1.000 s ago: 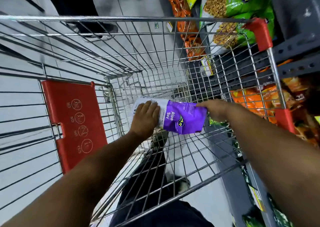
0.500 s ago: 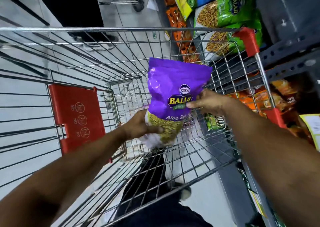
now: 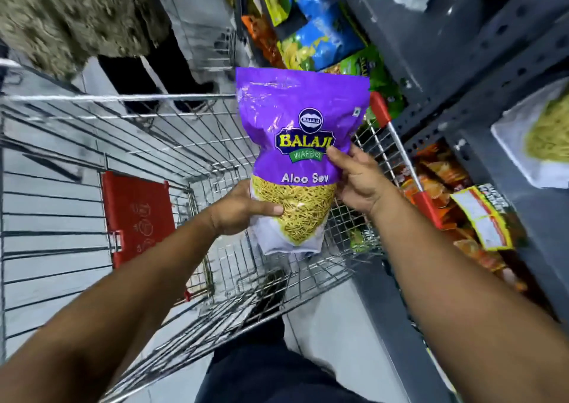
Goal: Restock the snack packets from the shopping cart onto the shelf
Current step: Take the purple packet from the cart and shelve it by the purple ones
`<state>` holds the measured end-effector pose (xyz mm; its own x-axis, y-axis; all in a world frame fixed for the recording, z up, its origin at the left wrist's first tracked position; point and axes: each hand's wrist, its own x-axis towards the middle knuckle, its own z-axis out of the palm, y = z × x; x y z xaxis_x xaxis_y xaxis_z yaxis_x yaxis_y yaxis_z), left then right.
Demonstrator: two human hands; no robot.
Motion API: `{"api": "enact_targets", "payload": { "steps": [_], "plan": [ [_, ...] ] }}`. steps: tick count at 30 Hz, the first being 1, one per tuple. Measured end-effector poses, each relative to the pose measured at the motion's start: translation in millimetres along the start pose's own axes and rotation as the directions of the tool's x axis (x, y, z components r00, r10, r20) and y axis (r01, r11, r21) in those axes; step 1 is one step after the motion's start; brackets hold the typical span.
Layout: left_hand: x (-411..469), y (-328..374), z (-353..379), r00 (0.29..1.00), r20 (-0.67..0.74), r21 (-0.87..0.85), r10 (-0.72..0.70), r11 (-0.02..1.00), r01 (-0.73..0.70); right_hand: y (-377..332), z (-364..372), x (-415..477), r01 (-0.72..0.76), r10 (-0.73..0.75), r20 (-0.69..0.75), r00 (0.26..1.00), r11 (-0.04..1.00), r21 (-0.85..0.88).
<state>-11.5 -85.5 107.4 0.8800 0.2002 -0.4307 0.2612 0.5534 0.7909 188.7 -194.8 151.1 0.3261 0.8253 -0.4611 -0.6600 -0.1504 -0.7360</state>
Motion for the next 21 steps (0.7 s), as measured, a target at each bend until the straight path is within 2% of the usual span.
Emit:
{"api": "enact_targets", "payload": {
  "steps": [4, 8, 10, 14, 18, 21],
  "plan": [
    [-12.3, 37.6, 43.7, 0.993, 0.069, 0.06, 0.098, 0.993, -0.103, -32.3, 12.4, -51.2, 0.221, -0.221, 0.008, 0.975, 0.975, 0.022],
    [-17.6, 63.8, 91.6, 0.978, 0.11, 0.198, 0.175, 0.961, -0.194, -57.9, 5.1, -110.6, 0.404, -0.399, -0.101, 0.911, 0.914, 0.041],
    [-15.7, 72.2, 118.8, 0.964, 0.182, 0.296, 0.195, 0.924, -0.242, -66.8, -5.9, -145.2, 0.491, -0.483, -0.131, 0.866, 0.871, 0.029],
    [-0.5, 83.9, 187.3, 0.928, 0.328, 0.422, 0.176, 0.851, -0.311, -84.6, -37.3, -219.9, 0.63, -0.614, -0.256, 0.747, 0.776, -0.023],
    [21.1, 81.7, 260.8, 0.859, 0.492, 0.478, 0.141, 0.781, -0.402, -93.0, -71.5, -288.0, 0.736, -0.717, -0.335, 0.611, 0.671, -0.093],
    [46.1, 73.9, 316.9, 0.801, 0.578, 0.472, 0.155, 0.737, -0.483, -97.6, -99.3, -333.4, 0.792, -0.763, -0.428, 0.483, 0.59, -0.158]
  ]
}}
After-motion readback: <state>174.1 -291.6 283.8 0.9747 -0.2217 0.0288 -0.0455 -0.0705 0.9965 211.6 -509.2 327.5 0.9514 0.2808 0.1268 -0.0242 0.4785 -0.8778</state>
